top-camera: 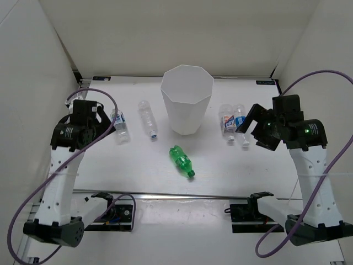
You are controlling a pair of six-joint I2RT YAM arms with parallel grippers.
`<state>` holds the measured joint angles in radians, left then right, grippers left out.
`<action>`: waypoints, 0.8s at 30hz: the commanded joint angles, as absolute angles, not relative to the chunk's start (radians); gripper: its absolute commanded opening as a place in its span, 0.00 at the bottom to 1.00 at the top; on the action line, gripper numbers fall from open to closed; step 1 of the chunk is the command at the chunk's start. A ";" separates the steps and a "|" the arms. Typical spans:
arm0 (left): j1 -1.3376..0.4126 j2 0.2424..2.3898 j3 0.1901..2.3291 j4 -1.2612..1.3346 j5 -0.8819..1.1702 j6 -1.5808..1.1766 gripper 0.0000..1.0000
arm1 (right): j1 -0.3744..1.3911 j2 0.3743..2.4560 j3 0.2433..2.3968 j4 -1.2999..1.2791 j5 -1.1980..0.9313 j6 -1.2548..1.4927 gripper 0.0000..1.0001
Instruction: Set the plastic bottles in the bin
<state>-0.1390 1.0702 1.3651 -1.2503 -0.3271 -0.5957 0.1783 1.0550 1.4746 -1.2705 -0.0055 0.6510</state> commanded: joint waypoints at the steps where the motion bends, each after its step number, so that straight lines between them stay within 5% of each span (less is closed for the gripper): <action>1: -0.133 0.930 1.330 -1.253 -0.327 -0.627 1.00 | 0.206 1.008 1.465 -1.238 -0.124 0.574 1.00; 5: -0.133 0.873 1.258 -1.262 -0.410 -0.707 1.00 | 0.218 1.000 1.399 -1.352 -0.067 0.528 1.00; 10: -0.133 0.954 1.235 -1.230 -0.259 -0.629 1.00 | 0.375 0.957 1.243 -1.231 -0.432 0.419 1.00; 13: -0.133 0.965 1.235 -1.246 -0.268 -0.638 1.00 | 0.506 0.936 1.216 -1.140 -0.453 0.454 1.00; 19: -0.103 0.925 1.137 -1.158 -0.219 -0.609 1.00 | 0.838 0.983 1.244 -1.002 -0.215 0.454 1.00; 24: -0.094 0.934 1.102 -1.149 -0.216 -0.597 1.00 | 1.124 1.155 1.215 -0.939 0.185 0.465 1.00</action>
<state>-0.0990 0.9421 1.1225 -1.1782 -0.2352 -0.6163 1.0103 1.0618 1.2156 -1.0260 -0.0841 0.4786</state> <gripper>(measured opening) 1.000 0.998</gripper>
